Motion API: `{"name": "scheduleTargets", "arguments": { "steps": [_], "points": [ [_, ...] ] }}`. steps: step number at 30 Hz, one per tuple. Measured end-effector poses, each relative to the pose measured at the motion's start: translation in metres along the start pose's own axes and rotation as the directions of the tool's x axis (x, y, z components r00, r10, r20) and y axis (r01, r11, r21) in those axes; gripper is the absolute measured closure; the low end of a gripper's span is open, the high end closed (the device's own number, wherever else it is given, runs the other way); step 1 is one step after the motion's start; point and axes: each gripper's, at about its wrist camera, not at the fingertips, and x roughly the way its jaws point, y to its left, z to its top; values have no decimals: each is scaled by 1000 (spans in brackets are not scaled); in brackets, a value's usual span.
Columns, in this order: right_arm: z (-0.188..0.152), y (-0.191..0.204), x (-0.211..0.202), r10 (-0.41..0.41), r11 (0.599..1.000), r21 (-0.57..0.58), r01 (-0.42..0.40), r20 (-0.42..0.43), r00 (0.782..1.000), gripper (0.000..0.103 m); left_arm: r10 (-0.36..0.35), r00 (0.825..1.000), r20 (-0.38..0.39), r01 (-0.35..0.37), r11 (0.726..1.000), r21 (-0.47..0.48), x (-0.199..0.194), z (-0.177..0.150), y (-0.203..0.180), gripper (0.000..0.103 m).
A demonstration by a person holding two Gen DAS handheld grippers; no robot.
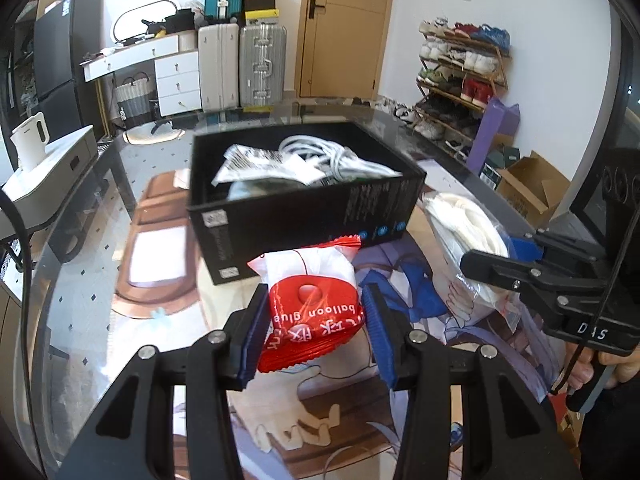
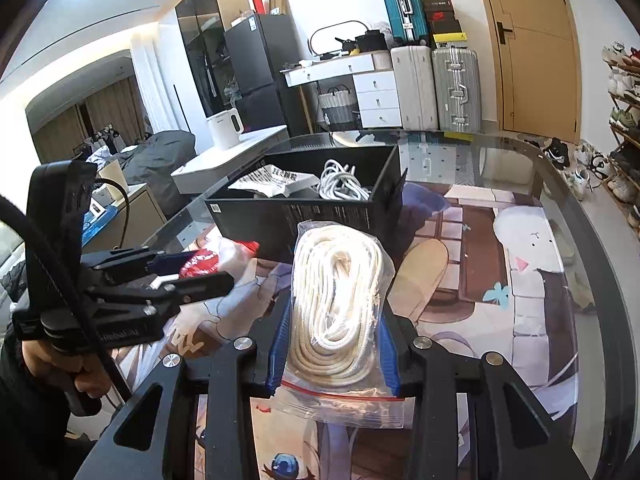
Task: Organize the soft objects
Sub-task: 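Lift and carry the red packet and rope bag over the black box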
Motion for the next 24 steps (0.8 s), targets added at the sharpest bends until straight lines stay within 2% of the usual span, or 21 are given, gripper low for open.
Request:
{"name": "scheduleTargets", "arguments": {
  "steps": [12,24],
  "points": [
    [5,5,-16,25,1000,4,-25,43,999,65,6,997,79,-3,999,-45,-30,10,24,58],
    [24,14,-26,1,1000,-20,0,50,999,65,7,991,131,2,998,-70,-42,24,37,58]
  ]
}}
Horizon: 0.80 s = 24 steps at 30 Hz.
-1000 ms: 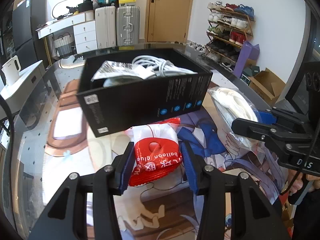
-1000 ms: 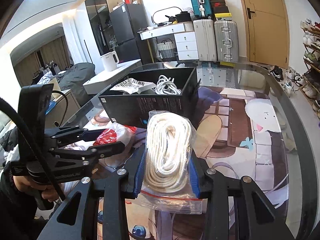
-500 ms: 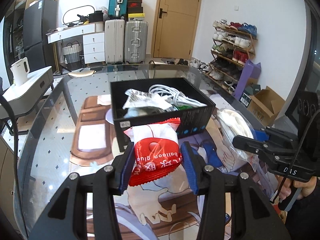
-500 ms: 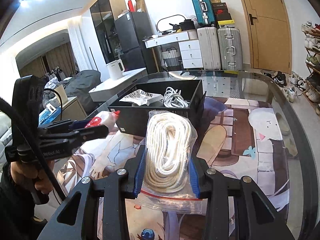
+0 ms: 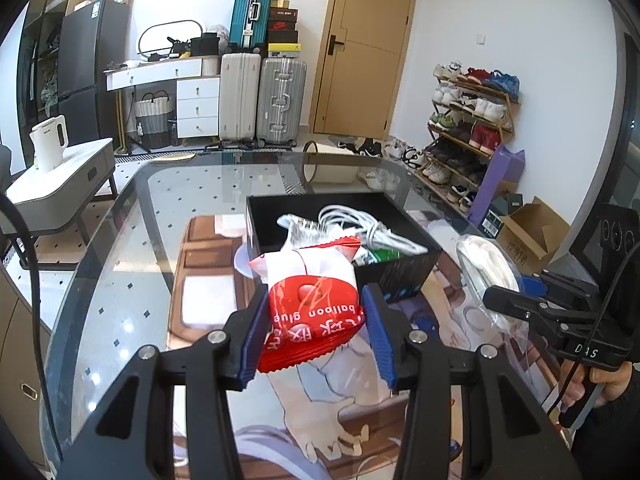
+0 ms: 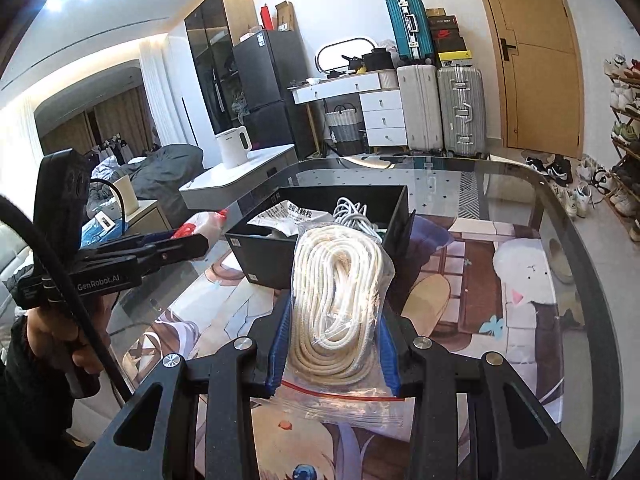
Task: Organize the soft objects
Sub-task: 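Lift and carry the red packet and rope bag over the black box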
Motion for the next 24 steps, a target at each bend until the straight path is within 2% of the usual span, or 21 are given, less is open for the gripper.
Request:
{"name": "scheduleTargets", "arguments": {
  "steps": [24],
  "points": [
    [74,2,28,-38,999,-39,37,-17,999,65,10,1000,22,-11,999,44,17,48,8,58]
  ]
}}
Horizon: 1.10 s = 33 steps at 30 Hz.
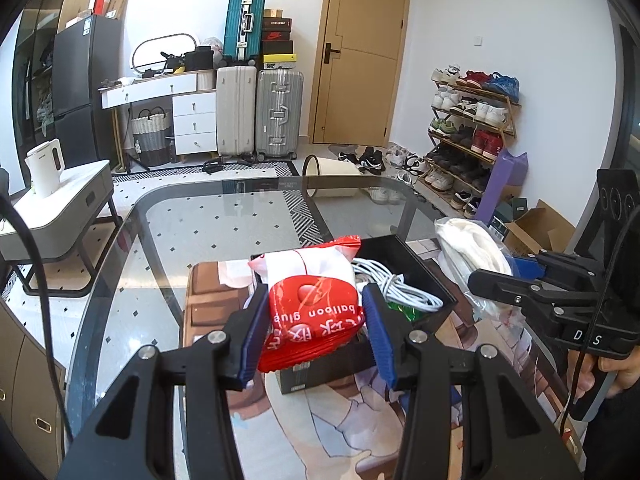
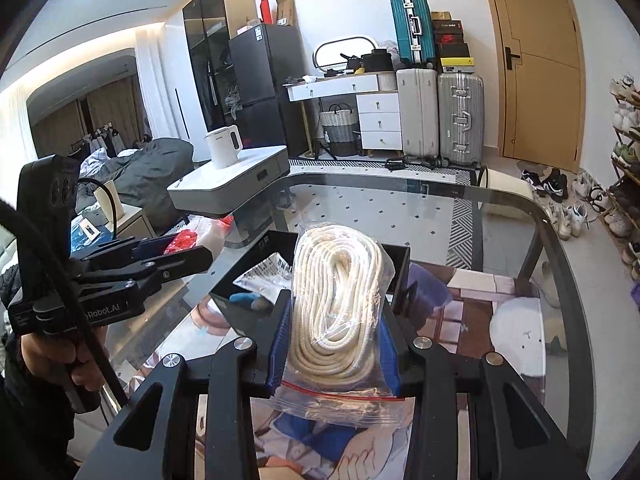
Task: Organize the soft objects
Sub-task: 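Lift and carry the red packet and rope bag over the black box, then lower the red packet and rope bag into the box and open both grippers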
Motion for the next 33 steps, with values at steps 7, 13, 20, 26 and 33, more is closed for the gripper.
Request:
{"name": "scheduleTargets", "arguments": {
  "steps": [7,13,20,26,33],
  "points": [
    [15,-5,14,-8,1000,-12,8,-10,1000,65,-9,1000,6,9,1000,1,10,8,5,58],
    [24,-5,32,-9,1000,-28,8,-31,999,65,-10,1000,7,10,1000,7,21,14,5,58],
    [29,-7,58,-10,999,-43,7,-69,998,65,-9,1000,-7,9,1000,17,38,17,4,58],
    [28,-9,81,-15,998,-54,9,-111,994,65,-9,999,-38,10,999,34,61,14,1,58],
    [23,-10,102,-35,996,-84,22,-159,987,65,-3,997,-73,8,998,69,81,10,-6,58]
  ]
}}
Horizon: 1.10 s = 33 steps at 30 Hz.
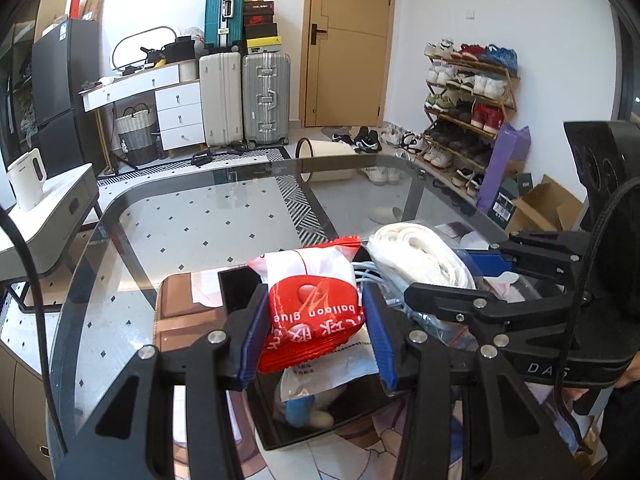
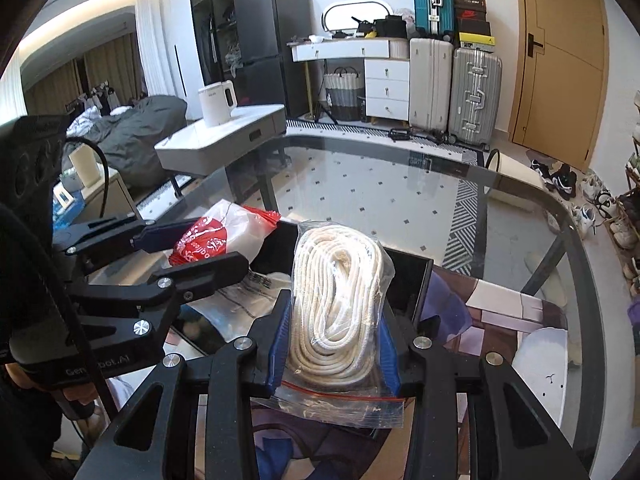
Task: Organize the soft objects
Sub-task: 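Lower the red packet and rope bag into the box and open both grippers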
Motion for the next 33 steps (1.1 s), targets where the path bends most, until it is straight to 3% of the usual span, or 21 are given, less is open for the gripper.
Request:
{"name": "scheduleTargets", "arguments": {
  "steps": [19,21,26,30,33],
  "points": [
    [-2,2,24,-3,999,-45,1,-52,999,65,13,999,-39,-13,1000,12,19,-8,3,57],
    [-1,5,21,-7,998,-55,5,-49,999,59,13,999,-40,-13,1000,10,17,-8,3,54],
    [-2,5,1,-36,997,-66,37,16,999,33,11,999,-37,-10,1000,10,7,-9,4,46],
    [-6,1,-13,-45,997,-59,47,42,998,26,4,1000,-15,-4,1000,14,-6,-12,3,34],
    [-13,1,-21,-53,997,-52,56,56,997,19,21,1000,-5,-21,1000,4,-13,-15,5,16]
  ]
}}
